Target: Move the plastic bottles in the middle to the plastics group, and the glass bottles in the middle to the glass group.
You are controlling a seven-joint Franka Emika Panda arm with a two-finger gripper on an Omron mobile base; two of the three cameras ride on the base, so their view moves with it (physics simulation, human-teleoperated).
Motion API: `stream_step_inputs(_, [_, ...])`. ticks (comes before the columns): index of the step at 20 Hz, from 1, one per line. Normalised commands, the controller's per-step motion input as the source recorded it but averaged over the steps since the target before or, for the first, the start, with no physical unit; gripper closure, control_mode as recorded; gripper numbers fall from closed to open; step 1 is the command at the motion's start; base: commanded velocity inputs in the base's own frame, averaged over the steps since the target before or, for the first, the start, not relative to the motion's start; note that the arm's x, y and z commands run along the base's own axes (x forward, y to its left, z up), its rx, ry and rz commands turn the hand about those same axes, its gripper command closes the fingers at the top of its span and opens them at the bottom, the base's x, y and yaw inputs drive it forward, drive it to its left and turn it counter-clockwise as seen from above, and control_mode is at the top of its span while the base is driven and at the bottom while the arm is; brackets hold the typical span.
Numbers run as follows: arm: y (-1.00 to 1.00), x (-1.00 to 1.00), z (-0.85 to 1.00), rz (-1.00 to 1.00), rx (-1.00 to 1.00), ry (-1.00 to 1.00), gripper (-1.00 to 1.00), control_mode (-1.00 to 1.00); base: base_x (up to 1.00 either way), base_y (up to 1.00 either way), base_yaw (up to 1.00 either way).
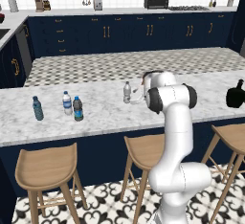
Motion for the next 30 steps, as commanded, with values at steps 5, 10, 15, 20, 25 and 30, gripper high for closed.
stream_step_inputs(5, [0.11, 0.18, -0.05, 0.00, 0.00, 0.00, -1.00, -1.00, 0.00, 0.00, 0.00])
stream_step_inputs(10, [0.03, 0.25, -0.02, 0.00, 0.00, 0.00, -1.00, -1.00, 0.00, 0.00, 0.00])
stream_step_inputs(15, [0.10, 0.17, -0.07, 0.00, 0.00, 0.00, -1.00, -1.00, 0.00, 0.00, 0.00])
stream_step_inputs(20, [0.18, -0.04, -0.20, 0.00, 0.00, 0.00, 1.00, -1.00, 0.00, 0.00, 0.00])
stream_step_inputs(25, [0.02, -0.08, -0.32, 0.00, 0.12, 0.10, 1.00, -1.00, 0.00, 0.00, 0.00])
stream_step_inputs(30, [0.00, -0.08, -0.13, 0.00, 0.10, 0.00, 1.00, -1.00, 0.00, 0.00, 0.00])
